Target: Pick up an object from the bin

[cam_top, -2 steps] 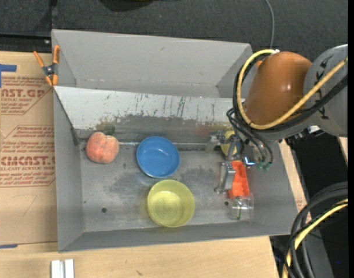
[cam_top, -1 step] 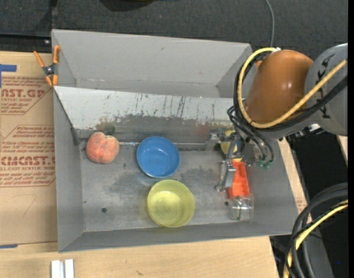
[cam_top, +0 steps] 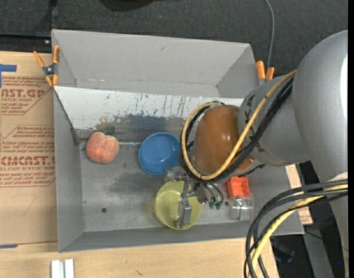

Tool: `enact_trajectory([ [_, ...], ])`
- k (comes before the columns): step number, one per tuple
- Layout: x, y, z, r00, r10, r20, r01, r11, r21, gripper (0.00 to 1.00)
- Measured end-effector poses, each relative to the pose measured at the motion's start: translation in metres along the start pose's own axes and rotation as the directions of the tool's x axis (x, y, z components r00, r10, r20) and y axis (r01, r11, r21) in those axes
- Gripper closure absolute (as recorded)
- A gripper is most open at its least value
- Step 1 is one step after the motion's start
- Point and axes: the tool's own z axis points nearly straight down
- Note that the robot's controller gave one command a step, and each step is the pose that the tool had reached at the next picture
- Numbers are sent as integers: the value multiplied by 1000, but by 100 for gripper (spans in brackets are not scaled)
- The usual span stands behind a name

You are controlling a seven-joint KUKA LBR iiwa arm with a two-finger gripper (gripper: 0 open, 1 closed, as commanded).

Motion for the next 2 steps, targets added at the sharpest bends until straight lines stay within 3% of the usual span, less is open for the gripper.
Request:
enact_trajectory([
  [1,-21,-5,-63,951,310,6,-310,951,-1,0],
  [2,1,1,1,1000,-2,-1,2,1000,0,0],
])
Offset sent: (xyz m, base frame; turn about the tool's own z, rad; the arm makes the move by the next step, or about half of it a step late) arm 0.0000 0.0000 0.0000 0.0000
